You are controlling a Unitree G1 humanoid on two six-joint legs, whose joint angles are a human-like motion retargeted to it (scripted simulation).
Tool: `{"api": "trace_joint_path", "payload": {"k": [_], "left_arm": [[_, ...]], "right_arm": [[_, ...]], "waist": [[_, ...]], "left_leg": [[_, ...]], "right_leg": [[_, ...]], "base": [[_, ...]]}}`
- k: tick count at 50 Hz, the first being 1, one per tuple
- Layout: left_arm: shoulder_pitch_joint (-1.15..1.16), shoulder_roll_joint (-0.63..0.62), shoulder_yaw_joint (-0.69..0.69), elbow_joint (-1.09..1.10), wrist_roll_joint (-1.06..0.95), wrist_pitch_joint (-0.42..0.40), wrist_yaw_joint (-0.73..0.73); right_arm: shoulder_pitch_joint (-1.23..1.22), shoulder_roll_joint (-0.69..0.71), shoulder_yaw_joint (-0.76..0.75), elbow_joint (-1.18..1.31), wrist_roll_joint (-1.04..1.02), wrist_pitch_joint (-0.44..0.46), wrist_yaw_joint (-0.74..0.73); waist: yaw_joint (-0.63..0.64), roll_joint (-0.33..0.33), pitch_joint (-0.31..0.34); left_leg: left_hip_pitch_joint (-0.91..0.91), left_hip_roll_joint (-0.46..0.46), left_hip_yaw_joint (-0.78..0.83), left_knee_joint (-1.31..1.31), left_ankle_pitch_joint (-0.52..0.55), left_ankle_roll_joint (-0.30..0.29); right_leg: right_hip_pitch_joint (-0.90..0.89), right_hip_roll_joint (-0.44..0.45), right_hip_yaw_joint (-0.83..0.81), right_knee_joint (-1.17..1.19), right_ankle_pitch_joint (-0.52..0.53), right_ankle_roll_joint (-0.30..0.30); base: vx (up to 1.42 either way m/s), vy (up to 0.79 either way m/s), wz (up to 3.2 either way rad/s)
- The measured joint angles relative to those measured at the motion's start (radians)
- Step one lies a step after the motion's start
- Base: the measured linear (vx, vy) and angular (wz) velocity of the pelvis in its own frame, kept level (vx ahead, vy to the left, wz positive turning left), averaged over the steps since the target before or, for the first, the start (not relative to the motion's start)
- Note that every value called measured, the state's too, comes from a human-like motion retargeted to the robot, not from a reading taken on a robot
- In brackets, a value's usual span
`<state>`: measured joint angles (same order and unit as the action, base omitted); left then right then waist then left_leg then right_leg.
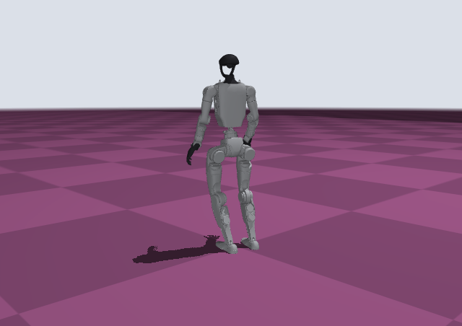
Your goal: Run
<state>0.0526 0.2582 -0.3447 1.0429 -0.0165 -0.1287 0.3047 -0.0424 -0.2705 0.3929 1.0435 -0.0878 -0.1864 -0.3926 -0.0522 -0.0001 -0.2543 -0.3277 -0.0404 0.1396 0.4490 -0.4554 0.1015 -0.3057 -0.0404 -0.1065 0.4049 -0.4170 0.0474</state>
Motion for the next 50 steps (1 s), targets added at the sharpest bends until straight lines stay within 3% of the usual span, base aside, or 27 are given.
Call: {"api": "trace_joint_path", "payload": {"k": [23, 27, 34, 37, 40, 46, 48, 50], "left_arm": [[0.002, 0.006, 0.011, 0.023, -0.084, -0.009, -0.106], [-0.001, -0.021, 0.005, 0.046, -0.094, -0.011, -0.119], [-0.048, -0.016, 0.001, 0.088, -0.151, -0.024, -0.064], [-0.067, -0.016, 0.028, 0.113, -0.2, -0.031, -0.028], [-0.046, -0.019, 0.066, 0.109, -0.248, -0.045, -0.007], [0.093, -0.061, 0.093, 0.122, -0.245, -0.032, -0.057], [0.115, -0.069, 0.093, 0.143, -0.24, -0.02, -0.086], [0.124, -0.069, 0.087, 0.166, -0.227, -0.005, -0.122]], "right_arm": [[-0.005, 0.006, -0.038, -0.01, 0.123, -0.007, 0.041], [-0.016, -0.022, -0.053, -0.023, 0.144, -0.023, 0.026], [-0.073, -0.033, -0.043, -0.011, 0.146, -0.043, -0.021], [-0.083, -0.024, -0.049, 0.028, 0.155, -0.043, -0.034], [-0.045, -0.005, -0.06, 0.052, 0.155, -0.038, -0.042], [0.112, 0.047, -0.045, 0.066, 0.126, 0.001, 0.032], [0.137, 0.053, -0.033, 0.08, 0.13, 0.018, 0.061], [0.148, 0.055, -0.025, 0.098, 0.136, 0.027, 0.089]], "waist": [[-0.018, -0.006, 0.04], [-0.029, -0.007, 0.061], [-0.037, -0.014, 0.108], [-0.034, -0.025, 0.103], [-0.032, -0.034, 0.069], [-0.026, -0.026, -0.029], [-0.024, -0.021, -0.046], [-0.02, -0.02, -0.049]], "left_leg": [[-0.061, 0.017, -0.005, 0.09, -0.034, -0.021], [-0.144, 0.023, -0.014, 0.243, -0.094, -0.015], [-0.338, 0.04, -0.011, 0.65, -0.319, 0.002], [-0.355, 0.042, -0.006, 0.711, -0.381, 0.002], [-0.243, 0.027, -0.012, 0.54, -0.304, -0.026], [0.093, 0.001, -0.079, -0.052, 0.351, -0.149], [0.111, 0.003, -0.073, -0.065, 0.441, -0.152], [0.101, -0.002, -0.067, -0.009, 0.43, -0.134]], "right_leg": [[-0.061, 0.016, 0.028, 0.079, -0.041, -0.015], [-0.149, 0.012, 0.03, 0.244, -0.118, -0.029], [-0.354, -0.013, 0.022, 0.686, -0.37, -0.068], [-0.38, -0.017, 0.027, 0.765, -0.421, -0.078], [-0.286, -0.011, 0.04, 0.627, -0.319, -0.056], [0.038, 0.004, 0.108, 0.058, 0.348, 0.063], [0.056, -0.004, 0.101, 0.026, 0.437, 0.075], [0.051, -0.01, 0.094, 0.042, 0.432, 0.069]], "base": [[0.0, 0.0, 0.0], [-0.02, -0.06, 0.05], [0.07, -0.05, 0.08], [0.22, -0.01, 0.06], [0.32, 0.01, 0.01], [0.37, 0.02, -0.12], [0.29, 0.01, -0.07], [0.21, 0.01, -0.02]]}}
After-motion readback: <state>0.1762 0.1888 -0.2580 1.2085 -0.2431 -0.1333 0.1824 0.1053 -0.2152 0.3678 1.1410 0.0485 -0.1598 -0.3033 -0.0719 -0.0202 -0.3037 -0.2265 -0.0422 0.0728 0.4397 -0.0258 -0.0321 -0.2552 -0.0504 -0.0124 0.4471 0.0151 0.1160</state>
